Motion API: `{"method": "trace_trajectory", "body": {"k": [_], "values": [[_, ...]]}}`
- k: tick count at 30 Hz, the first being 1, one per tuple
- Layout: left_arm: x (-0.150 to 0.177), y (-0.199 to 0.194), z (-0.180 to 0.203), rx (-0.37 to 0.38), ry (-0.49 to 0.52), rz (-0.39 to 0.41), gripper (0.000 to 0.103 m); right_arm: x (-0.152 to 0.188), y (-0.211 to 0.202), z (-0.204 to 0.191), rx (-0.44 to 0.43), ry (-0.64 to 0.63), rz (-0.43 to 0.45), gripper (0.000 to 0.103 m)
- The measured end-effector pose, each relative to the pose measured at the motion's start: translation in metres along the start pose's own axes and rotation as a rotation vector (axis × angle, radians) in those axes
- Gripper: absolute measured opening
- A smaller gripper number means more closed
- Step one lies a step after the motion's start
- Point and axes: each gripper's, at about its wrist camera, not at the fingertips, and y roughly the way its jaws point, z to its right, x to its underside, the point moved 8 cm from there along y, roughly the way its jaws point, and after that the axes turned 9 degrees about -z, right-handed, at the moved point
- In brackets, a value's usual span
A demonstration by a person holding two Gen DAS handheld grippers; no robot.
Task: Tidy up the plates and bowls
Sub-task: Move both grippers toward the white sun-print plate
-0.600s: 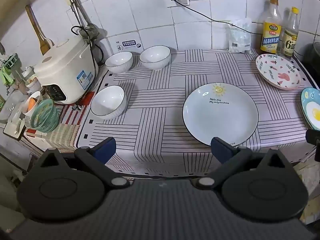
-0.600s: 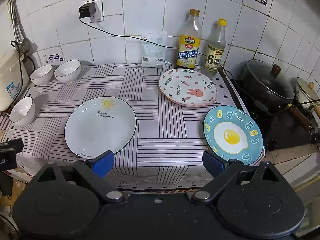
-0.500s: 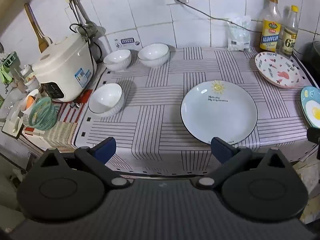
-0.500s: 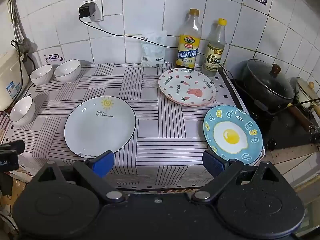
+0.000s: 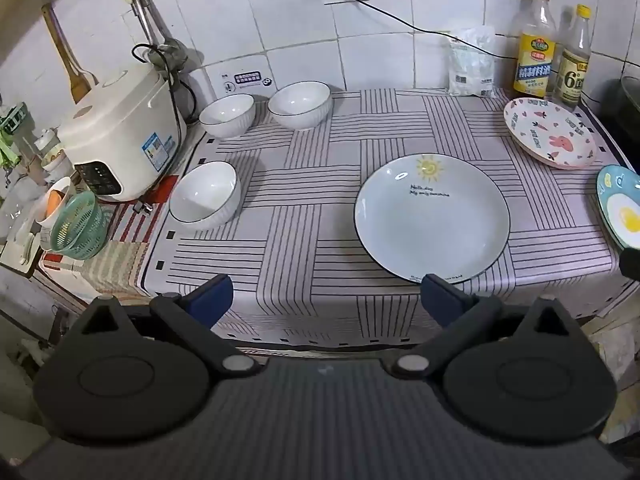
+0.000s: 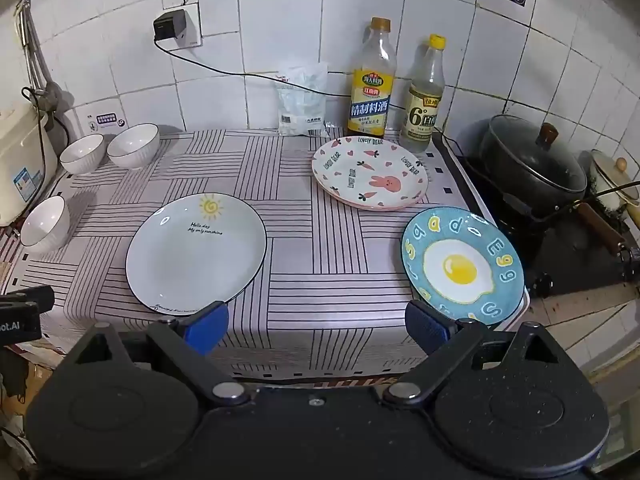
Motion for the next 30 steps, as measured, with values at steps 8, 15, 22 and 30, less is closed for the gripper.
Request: {"method": "trace_trajectory", "body": {"k": [8,15,22,30], "values": [[0.003,0.004,0.014,0.030,0.042,-0.020,0.102,0.002,0.004,0.010,0.019,0.022,0.016,0.097],[0.005,0.003,0.022,0.060,0.031,-0.019,0.102,0.009,0.011,0.016,0.064,0.022,0.015,0.097],[-0.006,0.001,0.020,0.060,-0.001,-0.008,0.102,0.009,0.008,0.016,0.060,0.009,0.037,0.097],[0.001,-0.001,0.025,0.068,0.017,-0.010,0.102,0.007,0.004,0.014,0.054,-0.007,0.055,0.097]]}}
